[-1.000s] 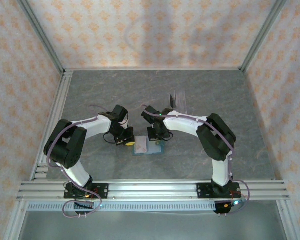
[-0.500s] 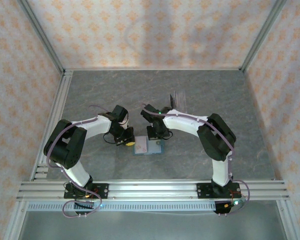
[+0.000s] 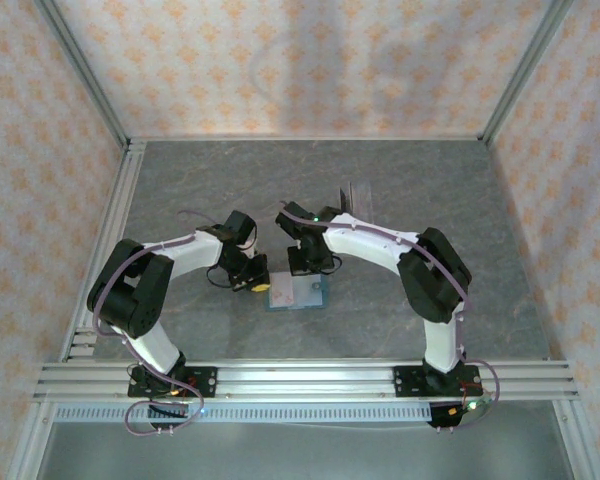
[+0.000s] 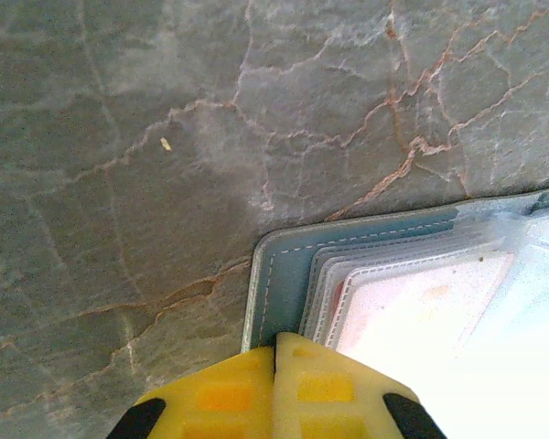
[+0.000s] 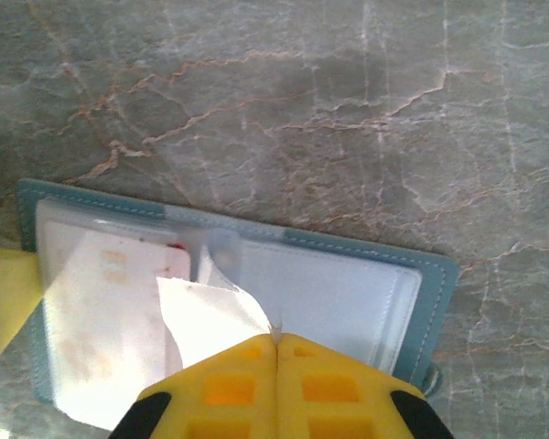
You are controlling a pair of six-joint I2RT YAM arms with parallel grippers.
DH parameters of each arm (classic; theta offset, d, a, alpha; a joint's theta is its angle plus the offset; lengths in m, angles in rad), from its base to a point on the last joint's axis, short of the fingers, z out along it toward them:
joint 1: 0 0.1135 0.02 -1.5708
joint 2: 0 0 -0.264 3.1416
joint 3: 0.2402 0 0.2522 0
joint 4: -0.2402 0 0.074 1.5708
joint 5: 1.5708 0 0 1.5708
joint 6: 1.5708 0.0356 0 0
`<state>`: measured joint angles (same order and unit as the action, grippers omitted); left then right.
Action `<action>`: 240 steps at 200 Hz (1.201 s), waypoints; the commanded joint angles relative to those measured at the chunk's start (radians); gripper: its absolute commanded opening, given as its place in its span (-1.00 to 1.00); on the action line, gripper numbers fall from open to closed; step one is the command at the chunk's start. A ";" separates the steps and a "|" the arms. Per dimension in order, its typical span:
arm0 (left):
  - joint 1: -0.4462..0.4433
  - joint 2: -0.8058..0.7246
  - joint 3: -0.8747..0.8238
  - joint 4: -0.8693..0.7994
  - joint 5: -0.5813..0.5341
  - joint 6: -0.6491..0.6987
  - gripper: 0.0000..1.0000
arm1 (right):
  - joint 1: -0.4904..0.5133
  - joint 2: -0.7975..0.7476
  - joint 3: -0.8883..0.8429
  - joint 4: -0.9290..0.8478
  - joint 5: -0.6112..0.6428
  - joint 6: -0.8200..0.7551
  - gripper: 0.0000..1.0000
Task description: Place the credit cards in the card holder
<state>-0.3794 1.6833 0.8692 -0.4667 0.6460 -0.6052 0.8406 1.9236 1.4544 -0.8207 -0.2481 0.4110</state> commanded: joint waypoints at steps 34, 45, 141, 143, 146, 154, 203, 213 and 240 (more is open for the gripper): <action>-0.041 0.021 -0.047 -0.030 -0.025 -0.020 -1.00 | 0.046 0.050 0.098 -0.098 -0.033 0.035 -1.00; -0.042 0.018 -0.047 -0.029 -0.025 -0.023 -1.00 | 0.048 0.055 0.106 -0.099 -0.046 0.043 -1.00; -0.047 0.002 -0.053 -0.035 -0.029 -0.023 -1.00 | 0.048 -0.028 -0.100 0.150 -0.187 0.210 -0.25; -0.047 0.001 -0.054 -0.035 -0.029 -0.022 -1.00 | 0.047 -0.030 -0.106 0.153 -0.189 0.213 -0.25; -0.046 0.000 -0.053 -0.036 -0.029 -0.022 -1.00 | 0.047 -0.033 -0.116 0.158 -0.190 0.218 -0.25; -0.045 0.001 -0.054 -0.036 -0.030 -0.023 -1.00 | 0.048 -0.041 -0.135 0.169 -0.191 0.234 -0.25; -0.045 0.000 -0.050 -0.043 -0.031 -0.016 -1.00 | 0.047 -0.135 -0.283 0.260 -0.223 0.344 -0.22; -0.045 0.000 -0.049 -0.043 -0.031 -0.016 -1.00 | 0.048 -0.150 -0.311 0.276 -0.236 0.367 -0.22; -0.046 0.001 -0.051 -0.040 -0.031 -0.016 -1.00 | 0.047 -0.193 -0.379 0.305 -0.240 0.403 -0.19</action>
<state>-0.4129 1.6714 0.8543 -0.4473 0.6479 -0.6281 0.8829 1.7798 1.1267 -0.5533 -0.4709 0.7490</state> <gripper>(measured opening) 0.044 0.396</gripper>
